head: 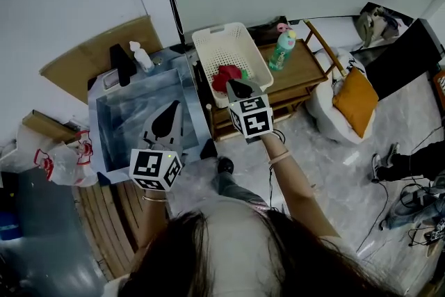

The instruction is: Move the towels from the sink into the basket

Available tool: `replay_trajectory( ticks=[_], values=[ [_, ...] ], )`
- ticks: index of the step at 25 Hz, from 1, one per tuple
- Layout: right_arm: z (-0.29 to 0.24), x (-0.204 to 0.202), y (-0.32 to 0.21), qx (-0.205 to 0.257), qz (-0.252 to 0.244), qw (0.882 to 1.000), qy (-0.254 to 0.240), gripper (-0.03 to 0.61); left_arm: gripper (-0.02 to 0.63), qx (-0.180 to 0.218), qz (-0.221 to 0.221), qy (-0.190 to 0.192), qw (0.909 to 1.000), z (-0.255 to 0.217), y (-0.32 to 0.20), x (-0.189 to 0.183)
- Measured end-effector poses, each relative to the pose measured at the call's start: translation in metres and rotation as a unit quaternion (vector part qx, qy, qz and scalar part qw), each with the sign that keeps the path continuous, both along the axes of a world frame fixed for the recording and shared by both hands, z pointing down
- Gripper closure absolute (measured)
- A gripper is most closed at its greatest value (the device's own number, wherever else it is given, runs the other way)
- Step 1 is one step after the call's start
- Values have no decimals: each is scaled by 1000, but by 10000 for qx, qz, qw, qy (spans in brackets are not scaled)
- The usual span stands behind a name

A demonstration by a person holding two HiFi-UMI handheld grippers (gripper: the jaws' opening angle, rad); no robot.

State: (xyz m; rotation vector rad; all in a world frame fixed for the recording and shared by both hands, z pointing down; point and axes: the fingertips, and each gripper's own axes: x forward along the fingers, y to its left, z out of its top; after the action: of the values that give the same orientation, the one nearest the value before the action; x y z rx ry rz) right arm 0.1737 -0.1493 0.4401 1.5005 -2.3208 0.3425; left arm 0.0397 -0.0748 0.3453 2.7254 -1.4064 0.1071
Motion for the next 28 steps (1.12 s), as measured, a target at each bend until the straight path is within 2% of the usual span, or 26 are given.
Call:
replay_trajectory(
  ticks=[12,28],
  values=[
    [-57,-16,73,653,115,9977,-164,552,606,290,7,41,9996,-20,47,-20],
    [-112,-31,154,1326,148,9907,-274,552,606,551,64,35,9985,-43,98,-25]
  ],
)
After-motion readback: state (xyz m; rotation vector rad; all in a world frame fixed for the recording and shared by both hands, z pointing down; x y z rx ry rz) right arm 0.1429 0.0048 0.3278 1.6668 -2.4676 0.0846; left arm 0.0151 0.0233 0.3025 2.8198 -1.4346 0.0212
